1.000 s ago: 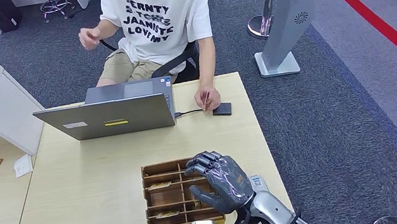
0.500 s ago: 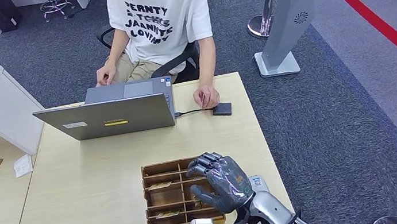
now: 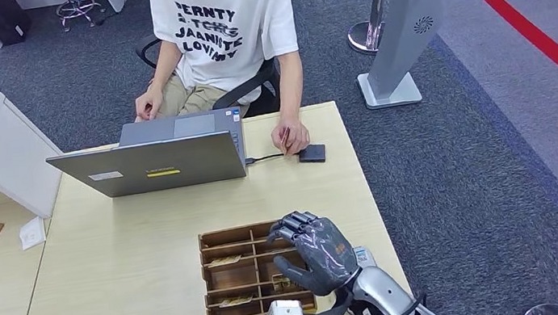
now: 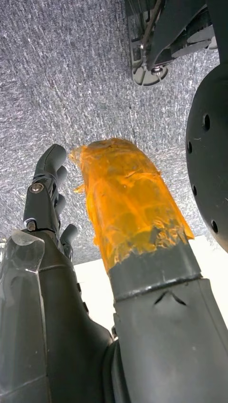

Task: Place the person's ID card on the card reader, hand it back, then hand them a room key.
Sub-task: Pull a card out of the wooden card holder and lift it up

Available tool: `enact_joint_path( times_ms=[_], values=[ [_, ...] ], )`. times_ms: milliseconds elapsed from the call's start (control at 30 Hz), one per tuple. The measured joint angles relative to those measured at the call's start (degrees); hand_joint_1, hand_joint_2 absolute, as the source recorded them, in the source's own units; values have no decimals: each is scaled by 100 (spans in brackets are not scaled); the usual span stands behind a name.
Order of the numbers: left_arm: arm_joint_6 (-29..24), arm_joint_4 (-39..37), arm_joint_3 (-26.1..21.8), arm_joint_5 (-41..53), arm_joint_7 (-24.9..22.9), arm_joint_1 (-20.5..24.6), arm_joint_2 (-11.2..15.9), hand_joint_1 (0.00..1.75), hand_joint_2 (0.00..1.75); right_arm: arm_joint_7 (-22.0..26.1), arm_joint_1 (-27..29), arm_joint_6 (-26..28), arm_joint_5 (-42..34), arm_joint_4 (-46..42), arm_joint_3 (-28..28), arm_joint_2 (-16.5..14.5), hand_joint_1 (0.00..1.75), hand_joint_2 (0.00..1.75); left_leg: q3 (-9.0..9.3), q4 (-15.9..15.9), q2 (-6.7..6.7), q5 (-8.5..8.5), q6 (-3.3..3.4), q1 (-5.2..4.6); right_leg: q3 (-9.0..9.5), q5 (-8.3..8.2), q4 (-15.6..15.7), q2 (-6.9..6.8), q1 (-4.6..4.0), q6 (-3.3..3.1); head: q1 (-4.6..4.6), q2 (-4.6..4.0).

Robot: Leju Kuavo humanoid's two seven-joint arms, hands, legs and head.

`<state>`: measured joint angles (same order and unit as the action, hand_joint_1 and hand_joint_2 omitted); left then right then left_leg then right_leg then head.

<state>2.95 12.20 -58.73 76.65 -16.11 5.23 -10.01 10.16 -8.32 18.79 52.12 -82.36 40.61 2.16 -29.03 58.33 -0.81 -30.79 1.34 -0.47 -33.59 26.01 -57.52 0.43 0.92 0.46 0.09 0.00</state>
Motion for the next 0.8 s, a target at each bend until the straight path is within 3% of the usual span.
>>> enact_joint_path(
  times_ms=[800],
  values=[
    [27, 0, 0, 2, -8, 0, -4, 0, 0, -47, 1, -34, 78, 191, -119, -2, 89, 175, 0, 0, 0, 0, 0, 0, 0, 0, 0, 0, 0, 0, 0, 0]
  ],
)
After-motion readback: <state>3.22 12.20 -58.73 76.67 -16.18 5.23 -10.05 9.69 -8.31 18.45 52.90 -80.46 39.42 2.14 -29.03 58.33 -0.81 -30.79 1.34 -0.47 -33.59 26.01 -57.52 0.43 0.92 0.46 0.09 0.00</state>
